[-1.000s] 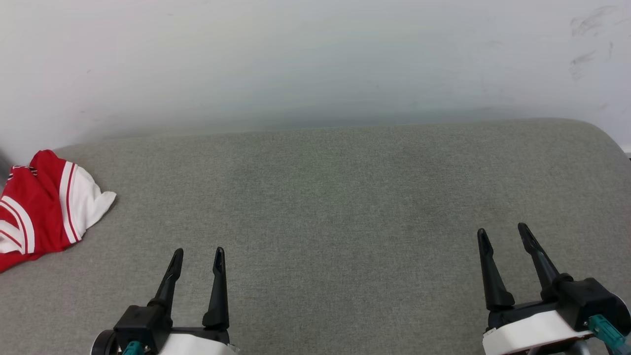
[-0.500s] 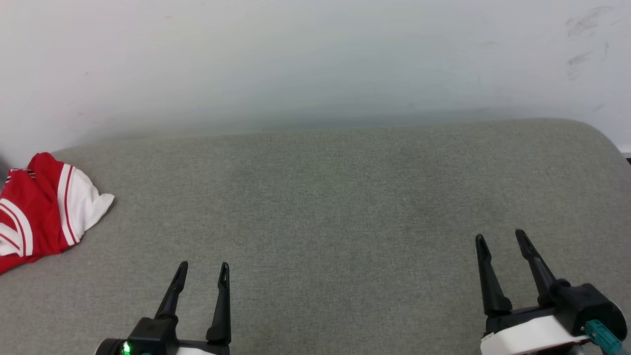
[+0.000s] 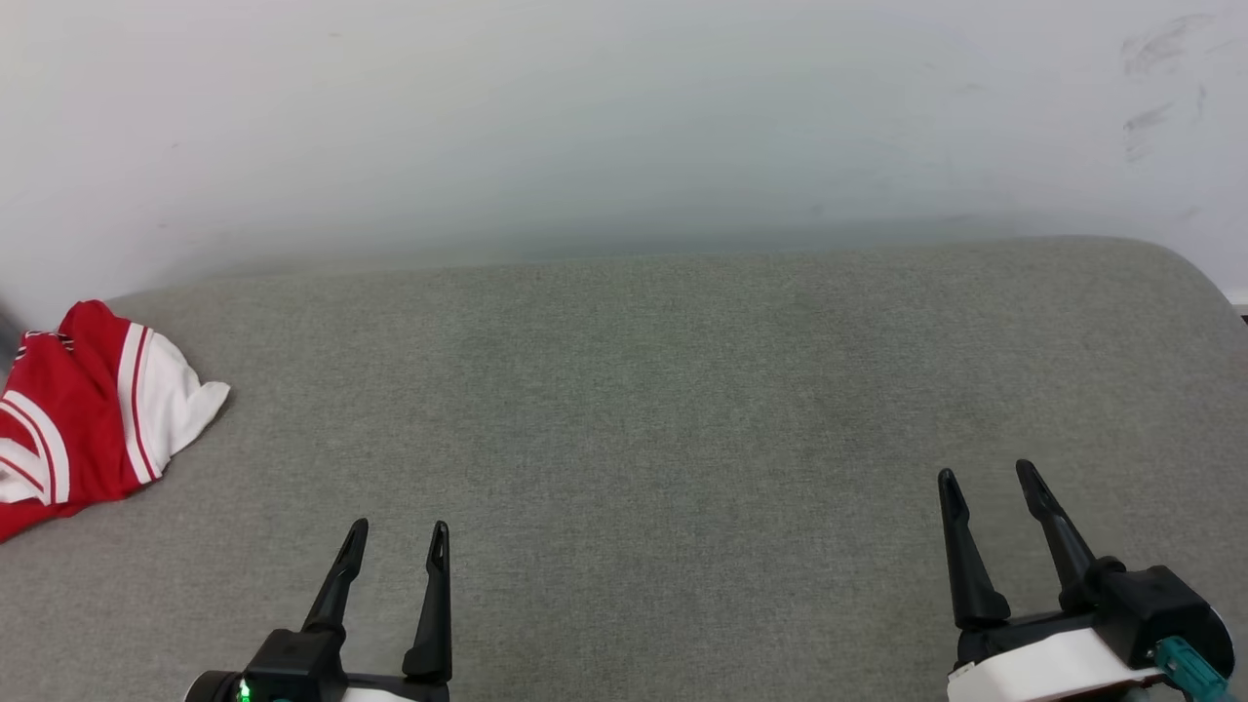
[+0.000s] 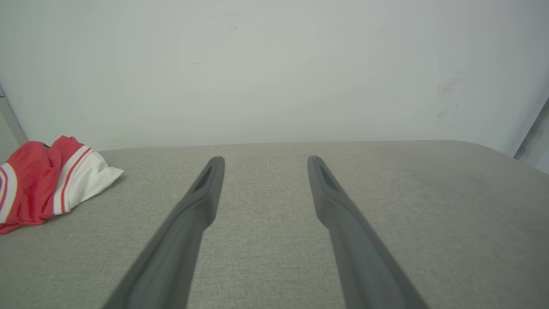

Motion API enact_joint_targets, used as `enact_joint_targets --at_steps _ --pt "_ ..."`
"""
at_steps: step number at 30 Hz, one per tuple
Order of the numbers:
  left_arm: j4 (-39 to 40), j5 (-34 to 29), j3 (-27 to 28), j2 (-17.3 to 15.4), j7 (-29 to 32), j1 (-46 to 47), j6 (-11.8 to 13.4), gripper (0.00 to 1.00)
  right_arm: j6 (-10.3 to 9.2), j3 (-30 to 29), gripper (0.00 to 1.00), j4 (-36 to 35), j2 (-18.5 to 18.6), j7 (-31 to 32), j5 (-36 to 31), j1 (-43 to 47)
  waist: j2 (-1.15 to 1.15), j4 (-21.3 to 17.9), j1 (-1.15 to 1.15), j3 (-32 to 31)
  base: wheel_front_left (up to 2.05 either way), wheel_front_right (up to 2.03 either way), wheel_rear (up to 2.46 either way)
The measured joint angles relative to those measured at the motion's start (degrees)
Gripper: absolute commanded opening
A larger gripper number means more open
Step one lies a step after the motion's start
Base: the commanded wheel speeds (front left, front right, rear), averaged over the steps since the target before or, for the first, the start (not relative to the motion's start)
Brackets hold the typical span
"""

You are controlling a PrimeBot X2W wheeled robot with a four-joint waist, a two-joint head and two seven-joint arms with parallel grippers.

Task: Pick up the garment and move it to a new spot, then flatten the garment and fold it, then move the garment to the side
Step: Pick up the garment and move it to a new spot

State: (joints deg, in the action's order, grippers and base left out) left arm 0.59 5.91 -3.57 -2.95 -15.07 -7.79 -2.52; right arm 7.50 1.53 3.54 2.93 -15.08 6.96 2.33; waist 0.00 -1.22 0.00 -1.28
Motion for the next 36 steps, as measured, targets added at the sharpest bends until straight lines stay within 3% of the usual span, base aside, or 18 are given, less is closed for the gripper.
enact_joint_targets --at_steps 11,36 --pt "0.3 0.7 0.9 0.0 0.0 0.0 0.7 1.00 0.00 1.8 1.00 -0.6 0.0 0.0 0.4 0.6 0.00 5.1 0.00 0.1 0.00 0.00 0.00" --pt "1.3 -0.6 3.5 0.0 0.0 -1.2 -1.6 1.00 0.00 5.7 1.00 -0.7 0.0 0.0 1.7 1.3 0.00 25.5 0.00 -0.4 0.00 0.00 0.00"
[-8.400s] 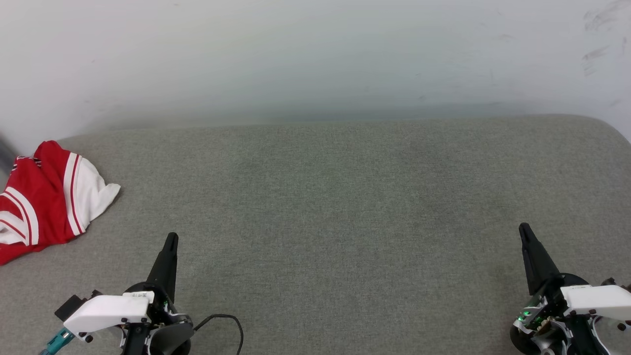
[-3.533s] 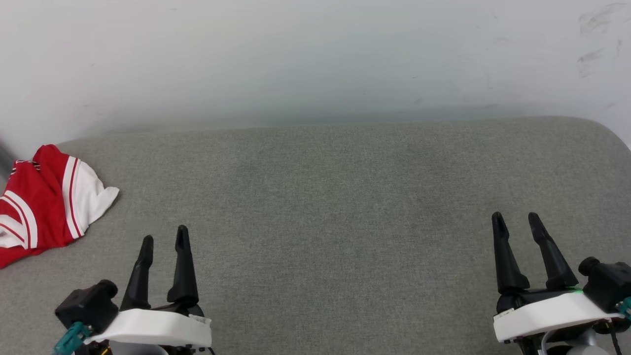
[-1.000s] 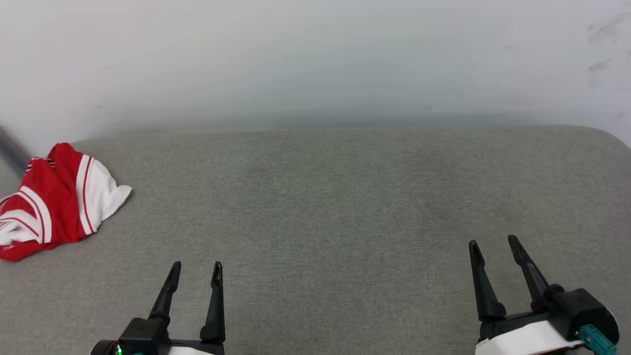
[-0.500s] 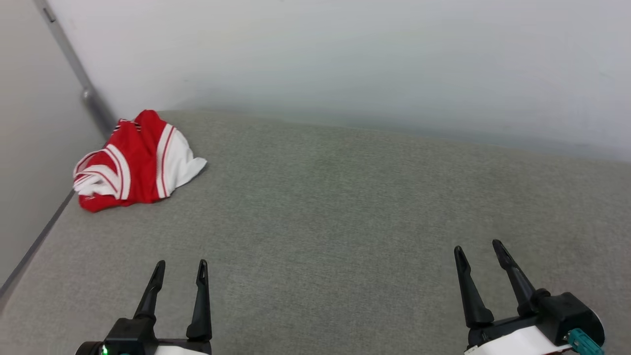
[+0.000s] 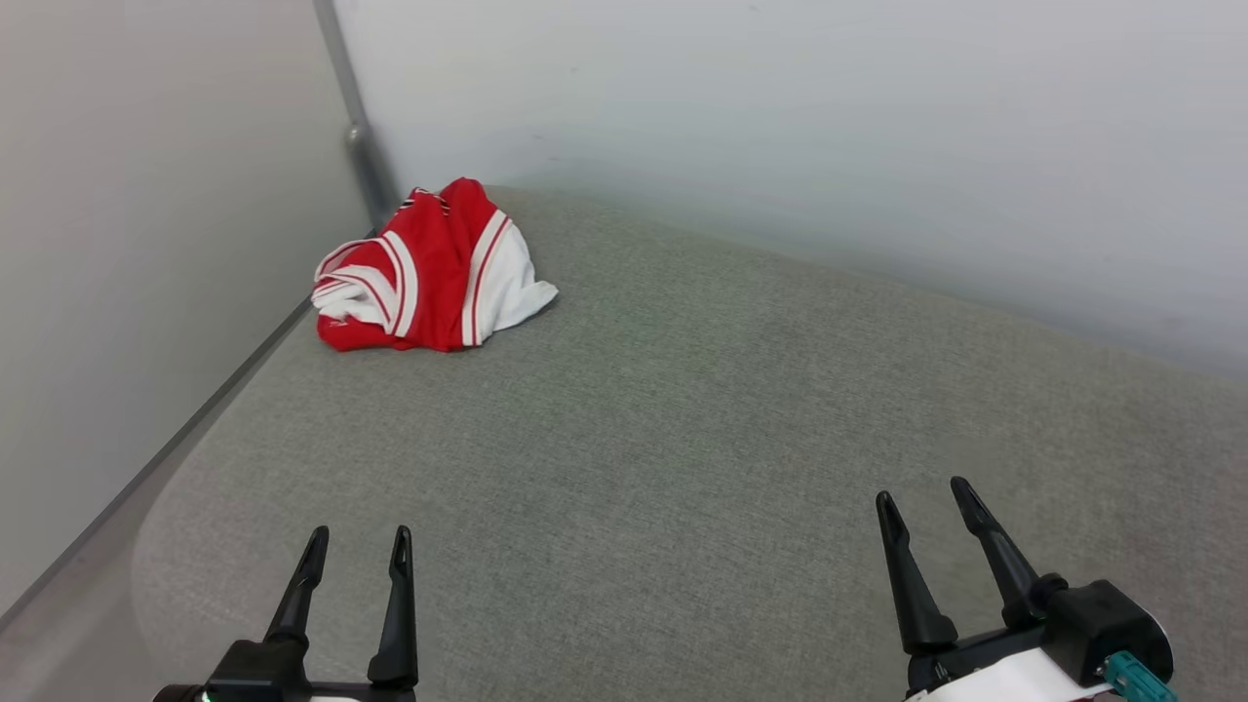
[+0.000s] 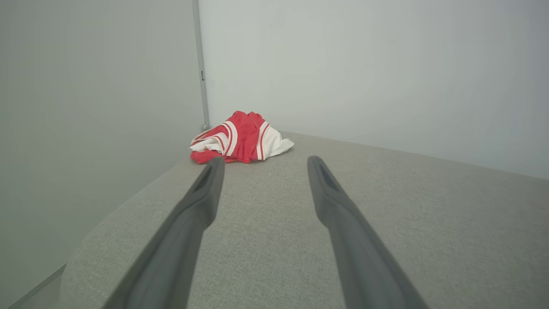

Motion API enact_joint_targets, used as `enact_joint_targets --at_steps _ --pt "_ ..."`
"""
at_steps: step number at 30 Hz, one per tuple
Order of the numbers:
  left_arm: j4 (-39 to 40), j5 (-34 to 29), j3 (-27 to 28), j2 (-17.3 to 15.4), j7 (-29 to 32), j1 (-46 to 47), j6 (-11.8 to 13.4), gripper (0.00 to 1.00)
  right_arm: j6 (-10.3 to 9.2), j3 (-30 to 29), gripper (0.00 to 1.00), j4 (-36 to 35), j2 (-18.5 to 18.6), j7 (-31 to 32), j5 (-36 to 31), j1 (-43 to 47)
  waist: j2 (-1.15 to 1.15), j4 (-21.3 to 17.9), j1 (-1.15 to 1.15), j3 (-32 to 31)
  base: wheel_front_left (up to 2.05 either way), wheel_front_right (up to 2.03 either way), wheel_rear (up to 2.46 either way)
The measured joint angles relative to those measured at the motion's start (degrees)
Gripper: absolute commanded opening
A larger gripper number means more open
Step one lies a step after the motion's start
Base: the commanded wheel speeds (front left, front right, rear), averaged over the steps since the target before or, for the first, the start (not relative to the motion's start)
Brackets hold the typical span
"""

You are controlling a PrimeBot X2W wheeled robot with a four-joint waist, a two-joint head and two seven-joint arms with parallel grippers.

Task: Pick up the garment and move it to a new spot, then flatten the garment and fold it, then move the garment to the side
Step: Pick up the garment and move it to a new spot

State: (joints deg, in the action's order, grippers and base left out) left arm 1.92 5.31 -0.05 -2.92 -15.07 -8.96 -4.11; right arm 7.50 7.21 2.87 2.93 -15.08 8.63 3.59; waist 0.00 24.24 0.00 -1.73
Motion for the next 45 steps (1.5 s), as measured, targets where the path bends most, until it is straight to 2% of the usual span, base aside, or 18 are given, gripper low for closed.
enact_joint_targets --at_steps 7,17,26,32,36,39,41,45 --pt "-0.1 0.0 -0.3 0.0 0.0 -0.2 -0.5 1.00 0.00 -0.1 1.00 -0.2 0.0 0.0 0.3 0.1 0.00 3.2 0.00 -0.3 0.00 0.00 0.00" --pt "-0.1 -0.1 -0.9 0.0 0.0 -0.1 -0.9 1.00 0.00 0.2 1.00 -0.2 0.0 0.0 0.3 0.1 0.00 3.9 0.00 -0.6 0.00 0.00 0.00" --pt "-0.1 0.2 -0.7 0.0 0.0 -0.1 -1.3 1.00 0.00 1.0 1.00 -0.3 0.0 0.0 -0.1 0.1 0.00 3.4 0.00 0.4 0.00 0.00 0.00" --pt "-4.0 1.3 0.6 0.0 0.0 3.0 -0.9 1.00 0.00 1.3 1.00 -0.8 0.0 0.0 -3.1 -0.9 0.00 1.8 0.00 3.9 0.00 0.00 0.00" --pt "-9.8 4.4 1.4 -0.2 0.0 8.4 -2.3 1.00 0.00 2.0 1.00 -2.0 0.0 0.0 -6.0 -2.9 0.00 0.6 0.00 7.7 0.00 0.00 0.00" --pt "-14.4 5.3 1.2 -3.9 0.0 15.4 -3.0 1.00 0.00 2.5 1.00 -2.8 -0.1 0.0 -8.0 -4.4 0.00 -0.5 0.00 10.9 0.00 0.00 0.00" --pt "-18.2 7.1 0.3 -7.0 0.0 20.4 -3.2 1.00 0.01 1.6 1.00 -3.7 -0.1 0.0 -6.6 -5.2 0.00 -1.2 0.01 13.2 0.00 0.00 0.00" --pt "-23.4 13.9 -8.0 -16.6 8.0 30.8 -3.4 1.00 -0.01 1.6 1.00 -6.4 0.0 0.0 -6.8 -6.1 0.00 -2.8 0.02 17.8 0.00 0.00 0.00"
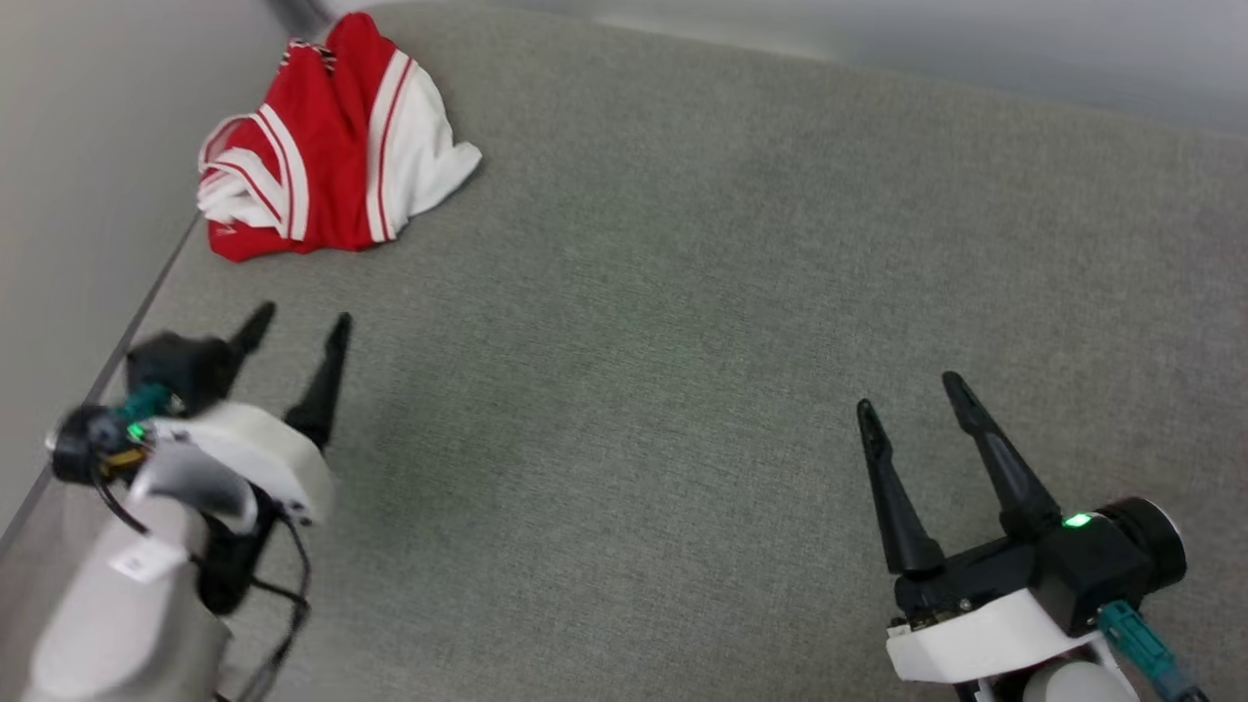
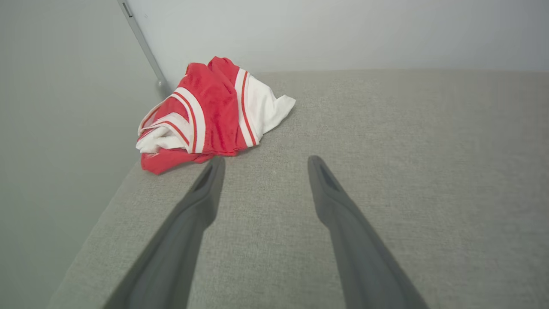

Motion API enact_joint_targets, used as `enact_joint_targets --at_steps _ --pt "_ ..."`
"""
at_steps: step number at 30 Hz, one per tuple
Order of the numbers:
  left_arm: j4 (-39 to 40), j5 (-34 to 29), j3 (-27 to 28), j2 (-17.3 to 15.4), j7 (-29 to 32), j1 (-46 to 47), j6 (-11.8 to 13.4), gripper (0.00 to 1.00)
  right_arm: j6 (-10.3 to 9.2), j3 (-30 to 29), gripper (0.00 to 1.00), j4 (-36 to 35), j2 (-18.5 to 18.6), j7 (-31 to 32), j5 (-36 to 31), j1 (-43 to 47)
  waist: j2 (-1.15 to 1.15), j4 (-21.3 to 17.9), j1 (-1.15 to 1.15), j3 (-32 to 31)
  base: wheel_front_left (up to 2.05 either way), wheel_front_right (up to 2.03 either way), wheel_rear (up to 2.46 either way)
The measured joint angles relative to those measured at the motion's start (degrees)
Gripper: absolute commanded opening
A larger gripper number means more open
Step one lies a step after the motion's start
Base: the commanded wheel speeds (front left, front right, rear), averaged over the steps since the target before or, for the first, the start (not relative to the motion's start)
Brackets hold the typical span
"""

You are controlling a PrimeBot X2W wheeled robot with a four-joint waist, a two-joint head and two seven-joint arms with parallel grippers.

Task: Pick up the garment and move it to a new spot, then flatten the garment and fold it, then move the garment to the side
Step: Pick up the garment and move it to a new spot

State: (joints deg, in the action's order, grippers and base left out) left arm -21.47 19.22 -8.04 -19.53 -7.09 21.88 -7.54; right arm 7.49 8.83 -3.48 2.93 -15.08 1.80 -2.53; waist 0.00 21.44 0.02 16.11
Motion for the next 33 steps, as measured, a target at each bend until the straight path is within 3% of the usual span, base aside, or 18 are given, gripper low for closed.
enact_joint_targets --at_steps 7,13,16,20,24,33 --pt "-2.1 15.9 -7.5 -17.8 17.3 14.3 0.0 1.00 0.01 2.0 1.00 -3.0 -0.1 1.1 -3.1 -1.6 0.00 -3.8 0.00 7.1 0.00 0.00 0.00" --pt "-3.6 27.5 -12.1 -27.3 32.3 21.6 0.0 1.00 0.01 2.6 1.00 -6.2 0.0 2.4 -4.5 -3.1 0.00 -7.0 0.00 12.6 0.00 0.00 0.00" --pt "-4.8 33.9 -11.8 -29.2 36.6 25.7 0.0 1.00 0.01 3.0 1.00 -7.2 0.0 2.8 -5.4 -4.0 0.00 -8.5 0.00 15.4 0.00 0.00 0.00" --pt "-7.8 41.1 -11.3 -29.2 41.5 29.2 0.0 1.00 0.01 3.4 1.00 -7.9 0.0 3.0 -6.0 -4.5 0.00 -10.2 0.00 18.6 0.00 0.00 0.00" --pt "-12.9 42.2 -10.7 -30.7 42.5 31.9 0.0 1.00 0.01 3.8 1.00 -8.9 0.0 3.1 -6.9 -4.8 0.00 -11.8 0.00 21.4 0.00 0.00 0.00" --pt "-19.1 44.8 -13.1 -29.8 44.3 34.6 0.0 1.00 0.03 3.0 1.00 -11.3 0.0 3.9 -8.3 -5.2 0.00 -13.5 -0.01 25.1 0.00 0.00 0.00"
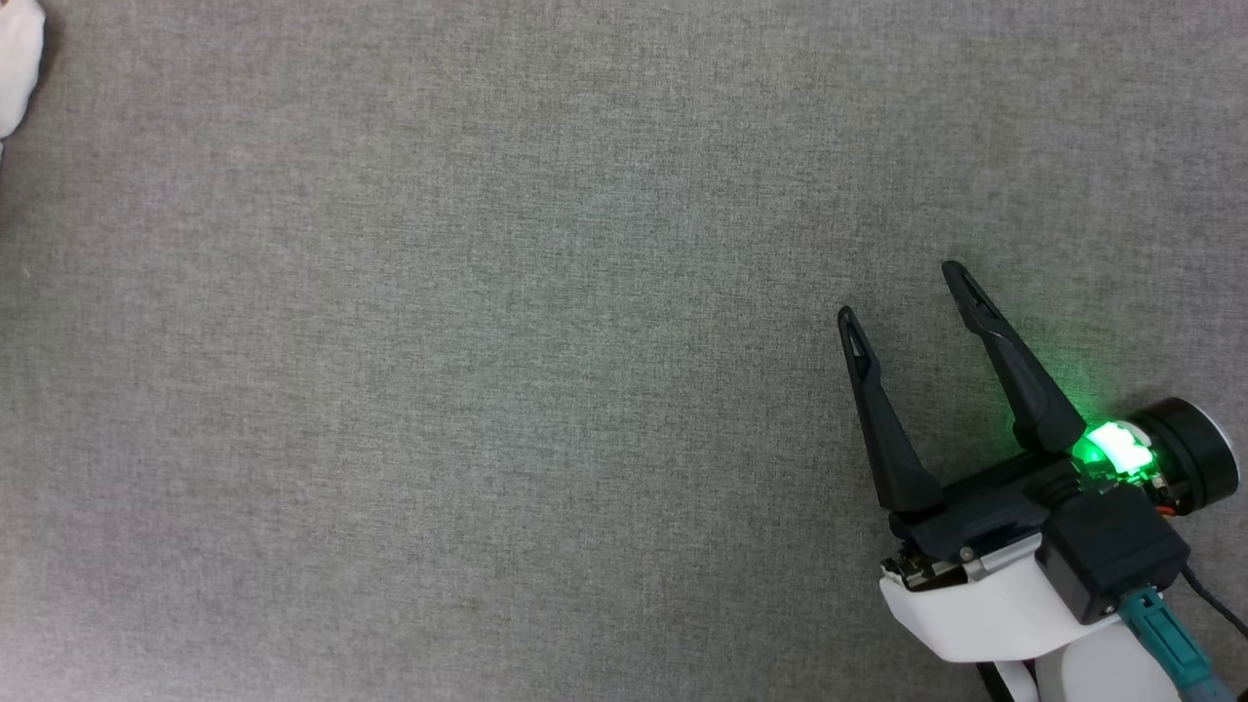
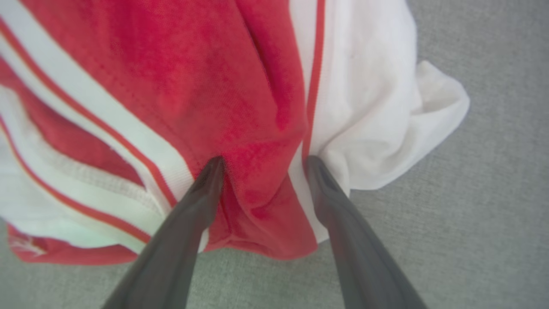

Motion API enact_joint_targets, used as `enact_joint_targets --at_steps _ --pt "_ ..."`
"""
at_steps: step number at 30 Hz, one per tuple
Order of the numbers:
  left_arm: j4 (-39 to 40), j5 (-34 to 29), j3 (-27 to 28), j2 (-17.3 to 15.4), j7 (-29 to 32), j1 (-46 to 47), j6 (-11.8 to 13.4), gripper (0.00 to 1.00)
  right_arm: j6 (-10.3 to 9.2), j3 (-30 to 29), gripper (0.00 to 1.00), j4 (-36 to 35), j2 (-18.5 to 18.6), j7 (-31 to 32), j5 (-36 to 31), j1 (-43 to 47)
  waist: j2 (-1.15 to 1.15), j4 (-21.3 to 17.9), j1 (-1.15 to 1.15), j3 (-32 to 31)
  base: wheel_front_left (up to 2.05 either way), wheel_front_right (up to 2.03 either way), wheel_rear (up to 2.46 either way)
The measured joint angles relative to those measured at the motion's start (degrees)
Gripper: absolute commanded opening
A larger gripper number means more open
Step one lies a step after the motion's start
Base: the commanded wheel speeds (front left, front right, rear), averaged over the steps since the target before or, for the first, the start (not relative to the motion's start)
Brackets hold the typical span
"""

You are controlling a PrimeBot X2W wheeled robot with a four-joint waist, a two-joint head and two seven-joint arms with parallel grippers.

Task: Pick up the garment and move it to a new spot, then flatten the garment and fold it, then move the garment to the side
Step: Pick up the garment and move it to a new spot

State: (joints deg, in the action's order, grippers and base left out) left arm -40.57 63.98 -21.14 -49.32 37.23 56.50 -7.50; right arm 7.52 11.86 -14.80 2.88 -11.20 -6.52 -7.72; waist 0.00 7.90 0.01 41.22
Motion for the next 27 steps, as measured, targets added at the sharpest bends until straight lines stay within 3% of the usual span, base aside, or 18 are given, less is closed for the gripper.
enact_joint_targets --at_steps 1,2,3,15,27 --pt "-0.1 0.0 -0.7 -0.1 0.4 0.2 0.0 0.89 0.00 -0.1 1.00 -0.1 0.0 0.1 -0.1 0.0 0.00 0.0 -0.01 0.1 0.00 0.00 0.00" --pt "-0.1 0.2 -1.2 0.0 0.6 0.4 0.0 0.20 0.00 -0.1 1.00 -0.1 0.0 0.2 -0.3 0.0 0.00 0.1 -0.01 0.1 0.00 0.00 0.00" --pt "0.2 0.6 -1.8 0.1 1.0 0.5 0.0 0.00 0.00 -0.2 1.00 -0.2 0.0 0.3 -0.5 0.0 0.00 0.2 -0.01 0.1 0.00 0.00 0.00" --pt "2.2 5.2 -6.5 0.2 -3.6 -4.2 0.0 0.00 -0.01 -1.4 1.00 3.4 0.0 -0.5 -0.7 0.0 0.00 0.2 -0.01 -5.2 0.00 0.00 0.00" --pt "14.0 6.9 -14.6 -2.3 -12.0 -15.9 0.0 0.00 -0.01 -3.2 1.00 9.3 0.0 -2.9 5.3 1.0 0.00 -2.5 -0.01 -17.4 0.00 0.00 0.00"
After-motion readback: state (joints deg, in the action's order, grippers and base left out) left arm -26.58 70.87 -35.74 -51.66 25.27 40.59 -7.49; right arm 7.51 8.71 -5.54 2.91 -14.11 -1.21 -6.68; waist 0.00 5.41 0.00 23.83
